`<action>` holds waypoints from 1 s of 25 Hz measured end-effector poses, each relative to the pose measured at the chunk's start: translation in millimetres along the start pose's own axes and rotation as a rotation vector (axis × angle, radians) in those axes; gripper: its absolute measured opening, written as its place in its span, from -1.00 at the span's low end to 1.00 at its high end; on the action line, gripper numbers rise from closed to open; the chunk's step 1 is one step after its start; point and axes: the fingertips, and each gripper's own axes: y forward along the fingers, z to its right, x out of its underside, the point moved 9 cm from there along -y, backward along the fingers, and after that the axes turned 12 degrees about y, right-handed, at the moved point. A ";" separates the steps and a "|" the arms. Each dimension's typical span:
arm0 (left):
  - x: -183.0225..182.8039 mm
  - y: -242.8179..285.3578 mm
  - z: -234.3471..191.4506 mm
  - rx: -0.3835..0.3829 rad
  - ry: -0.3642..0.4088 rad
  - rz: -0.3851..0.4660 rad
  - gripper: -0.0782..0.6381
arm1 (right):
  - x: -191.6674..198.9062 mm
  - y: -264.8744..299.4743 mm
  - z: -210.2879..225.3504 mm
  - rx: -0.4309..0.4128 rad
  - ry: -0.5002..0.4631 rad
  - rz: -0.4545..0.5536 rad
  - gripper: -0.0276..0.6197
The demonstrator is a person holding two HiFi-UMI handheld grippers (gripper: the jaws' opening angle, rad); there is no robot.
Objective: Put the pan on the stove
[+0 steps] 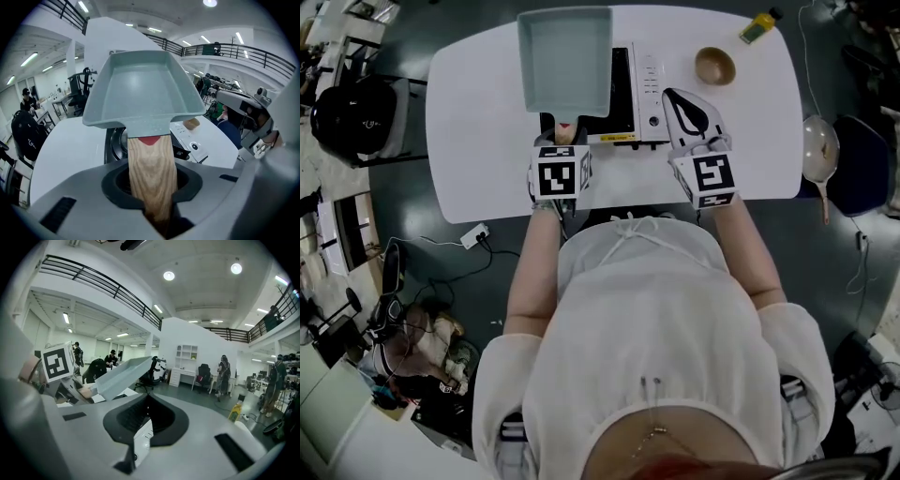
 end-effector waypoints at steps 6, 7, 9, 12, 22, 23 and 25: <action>1.2 17.2 -2.9 0.048 -0.037 -0.096 -0.46 | 0.1 10.9 -0.2 -0.021 -0.016 -0.032 -0.90; 1.4 19.9 -2.7 0.054 -0.039 -0.110 -0.46 | 1.1 11.9 0.9 -0.017 -0.017 -0.036 -0.90; 3.7 27.2 -1.0 0.076 -0.047 -0.138 -0.46 | 3.5 13.0 3.6 -0.008 -0.010 -0.041 -0.90; 7.7 35.9 1.7 0.096 -0.067 -0.195 -0.46 | 6.8 13.4 7.3 -0.002 0.001 -0.048 -0.90; 11.7 48.0 3.8 0.096 -0.115 -0.277 -0.46 | 14.2 13.7 23.2 0.014 0.014 -0.073 -0.90; 11.8 48.2 3.5 0.099 -0.126 -0.289 -0.46 | 14.0 14.1 23.5 0.015 0.017 -0.074 -0.90; 13.9 45.4 4.0 0.105 -0.154 -0.353 -0.45 | 13.8 14.7 24.2 0.014 0.020 -0.075 -0.90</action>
